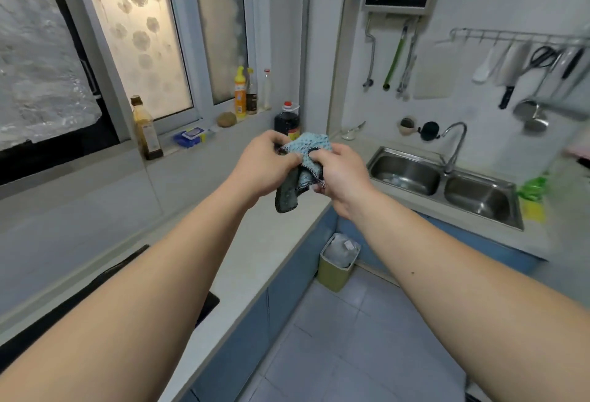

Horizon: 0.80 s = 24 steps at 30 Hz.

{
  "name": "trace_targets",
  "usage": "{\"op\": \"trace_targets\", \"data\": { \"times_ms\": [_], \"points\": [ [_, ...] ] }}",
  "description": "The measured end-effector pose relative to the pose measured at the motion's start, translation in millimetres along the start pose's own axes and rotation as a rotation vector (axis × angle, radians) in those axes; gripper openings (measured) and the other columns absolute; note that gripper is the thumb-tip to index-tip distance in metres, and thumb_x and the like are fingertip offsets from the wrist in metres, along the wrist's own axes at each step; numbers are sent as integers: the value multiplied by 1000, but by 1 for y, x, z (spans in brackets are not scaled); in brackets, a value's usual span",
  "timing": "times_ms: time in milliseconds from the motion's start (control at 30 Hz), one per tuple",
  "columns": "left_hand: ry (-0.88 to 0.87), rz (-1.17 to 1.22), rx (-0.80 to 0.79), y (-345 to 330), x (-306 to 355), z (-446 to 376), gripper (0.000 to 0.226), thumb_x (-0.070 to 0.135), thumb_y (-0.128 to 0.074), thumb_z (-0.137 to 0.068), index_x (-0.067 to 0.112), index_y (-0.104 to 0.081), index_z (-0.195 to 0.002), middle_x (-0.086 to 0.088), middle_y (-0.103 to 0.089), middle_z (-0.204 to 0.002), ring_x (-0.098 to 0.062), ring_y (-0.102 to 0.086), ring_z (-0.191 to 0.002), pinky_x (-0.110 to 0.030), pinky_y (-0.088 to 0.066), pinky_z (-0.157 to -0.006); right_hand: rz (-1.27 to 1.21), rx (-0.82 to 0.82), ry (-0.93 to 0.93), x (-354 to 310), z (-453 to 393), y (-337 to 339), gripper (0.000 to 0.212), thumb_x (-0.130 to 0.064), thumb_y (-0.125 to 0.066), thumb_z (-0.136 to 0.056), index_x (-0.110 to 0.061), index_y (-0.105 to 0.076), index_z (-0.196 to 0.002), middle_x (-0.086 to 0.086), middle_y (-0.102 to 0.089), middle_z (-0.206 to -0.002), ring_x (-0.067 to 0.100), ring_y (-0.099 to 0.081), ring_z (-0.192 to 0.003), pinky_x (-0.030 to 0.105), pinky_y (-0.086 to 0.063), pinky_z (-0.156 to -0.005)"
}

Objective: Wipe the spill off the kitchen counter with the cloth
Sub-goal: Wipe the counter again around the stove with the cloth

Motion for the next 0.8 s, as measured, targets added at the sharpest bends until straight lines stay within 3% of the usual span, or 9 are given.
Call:
{"op": "trace_targets", "data": {
  "times_ms": [133,233,333,400,467,567,633,700,800],
  "points": [
    [-47,10,6,-47,8,-42,21,35,-74,-91,15,-71,-95,-4,-74,-90,-24,-72,-88,-41,-58,-80,59,119,-4,5,-50,62,18,-34,-70,-96,-17,-69,-93,7,-71,-86,22,-60,-68,24,-39,-42],
    [-35,39,-12,-93,11,-79,25,37,-72,-94,12,-72,-92,-4,-72,-87,-20,-64,-79,-33,-49,-69,63,181,9,14,-93,114,25,-43,-71,-94,-18,-67,-93,10,-64,-85,24,-55,-71,29,-37,-47],
    [49,149,-29,-142,13,-123,29,38,-69,-96,16,-63,-78,-2,-63,-75,-17,-53,-66,-30,-39,-59,11,236,1,19,-136,168,33,-41,-70,-95,-8,-71,-95,6,-77,-92,31,-73,-87,40,-60,-73],
    [133,257,-54,-180,16,-154,29,41,-68,-93,19,-59,-77,-4,-63,-75,-20,-56,-69,-32,-42,-63,-26,258,-37,19,-163,204,31,-40,-69,-98,-10,-75,-101,2,-81,-99,26,-77,-100,46,-62,-93],
    [211,355,-96,-221,21,-186,21,37,-68,-93,17,-66,-87,-9,-69,-81,-23,-63,-76,-37,-50,-72,-87,272,-78,20,-193,241,31,-40,-68,-98,-10,-75,-103,5,-81,-99,30,-78,-98,53,-62,-92],
    [319,462,-131,-271,32,-222,16,25,-63,-99,13,-67,-90,-13,-74,-90,-27,-70,-83,-48,-58,-85,-176,283,-149,16,-228,284,29,-37,-68,-99,-11,-74,-110,8,-81,-103,32,-79,-93,57,-63,-83],
    [365,493,-151,-304,39,-241,18,20,-57,-102,14,-65,-88,-13,-73,-89,-27,-69,-80,-46,-58,-82,-167,248,-182,17,-247,307,25,-30,-70,-94,-12,-73,-111,10,-80,-109,32,-78,-95,60,-63,-81],
    [373,505,-182,-338,47,-260,22,11,-51,-104,13,-63,-86,-6,-72,-77,-24,-67,-71,-41,-57,-75,-145,253,-190,20,-268,330,13,-11,-65,-89,-11,-69,-101,14,-77,-109,32,-76,-95,59,-61,-88],
    [344,515,-210,-376,50,-292,33,-3,-45,-98,17,-55,-75,-2,-63,-65,-23,-60,-71,-37,-49,-70,-128,293,-181,27,-299,359,20,4,-57,-84,-12,-69,-81,18,-73,-95,32,-73,-89,61,-58,-95]
  ]
}}
Point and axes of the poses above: each hand's wrist, its own z-axis away from the middle knuckle, its own y-axis out of the back of the hand, x = y × z, the point moved 1 cm from there along -z, towards the middle knuckle
